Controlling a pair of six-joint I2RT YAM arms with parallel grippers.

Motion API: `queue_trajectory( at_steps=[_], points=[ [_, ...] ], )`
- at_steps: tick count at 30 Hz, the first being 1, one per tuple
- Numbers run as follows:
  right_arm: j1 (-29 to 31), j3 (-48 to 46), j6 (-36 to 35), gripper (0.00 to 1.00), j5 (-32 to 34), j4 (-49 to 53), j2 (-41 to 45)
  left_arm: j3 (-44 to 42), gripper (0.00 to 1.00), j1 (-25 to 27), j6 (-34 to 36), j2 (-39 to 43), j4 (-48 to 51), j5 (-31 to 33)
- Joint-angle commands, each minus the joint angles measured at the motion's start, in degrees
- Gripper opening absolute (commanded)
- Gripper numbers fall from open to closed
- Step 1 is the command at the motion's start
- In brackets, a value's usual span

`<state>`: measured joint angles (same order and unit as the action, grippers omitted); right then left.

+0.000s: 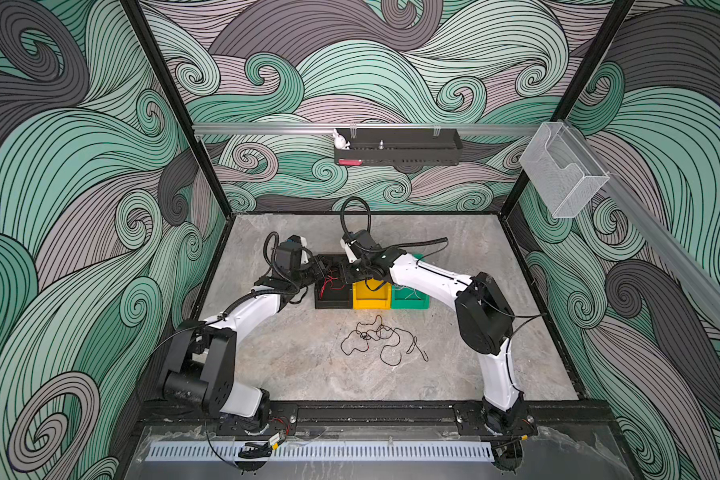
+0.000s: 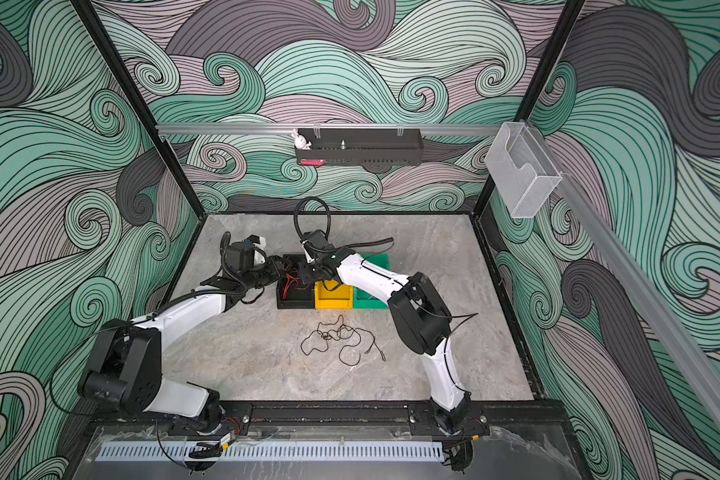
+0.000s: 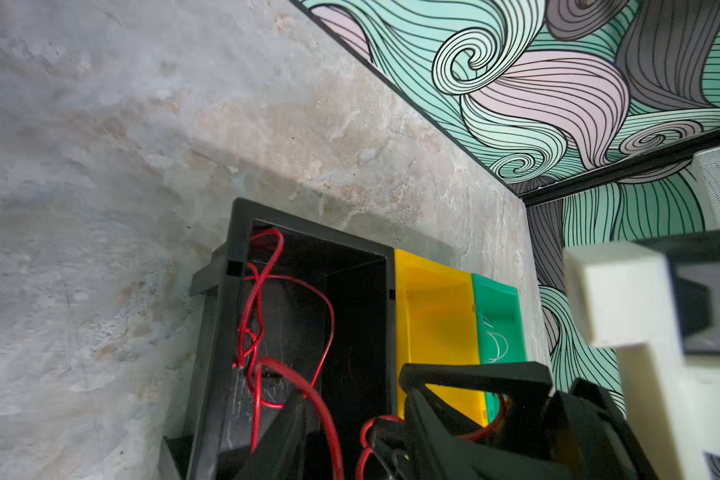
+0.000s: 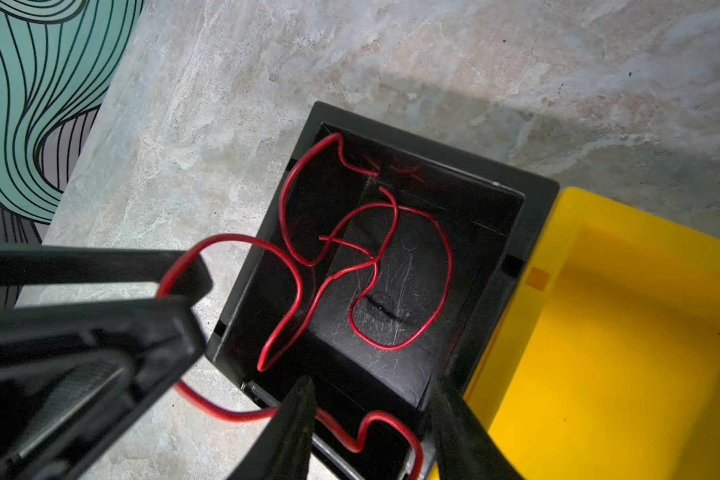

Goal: Untangle the cables

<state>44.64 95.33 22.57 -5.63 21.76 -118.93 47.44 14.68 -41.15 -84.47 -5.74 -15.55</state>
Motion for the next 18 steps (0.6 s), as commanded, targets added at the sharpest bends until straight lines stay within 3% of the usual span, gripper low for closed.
queue_trajectory(
  at_steps=[1, 8, 13, 18],
  points=[
    [-0.35, -0.67, 0.20, 0.47, -0.80, -0.84, 2.22, 1.58, 0.33, -0.38, -1.21, -1.65, -1.95, -1.81],
    [-0.91, -1.75, 0.06, 0.49, -1.65, -0.84, 3.65, 3.93, 0.03, -0.29, 0.47, -4.01, 0.24, -0.25],
    [-2.00, -5.20, 0.19, 0.58, -3.96, -4.10, 7.13, 5.72, 0.00, -0.25, 3.28, -5.76, 1.44, 0.87],
    [-4.16, -10.71, 1.76, 0.60, -6.95, -7.32, 11.49, 7.31, 0.00, 0.52, 5.97, -7.37, 3.22, 2.93]
  ],
)
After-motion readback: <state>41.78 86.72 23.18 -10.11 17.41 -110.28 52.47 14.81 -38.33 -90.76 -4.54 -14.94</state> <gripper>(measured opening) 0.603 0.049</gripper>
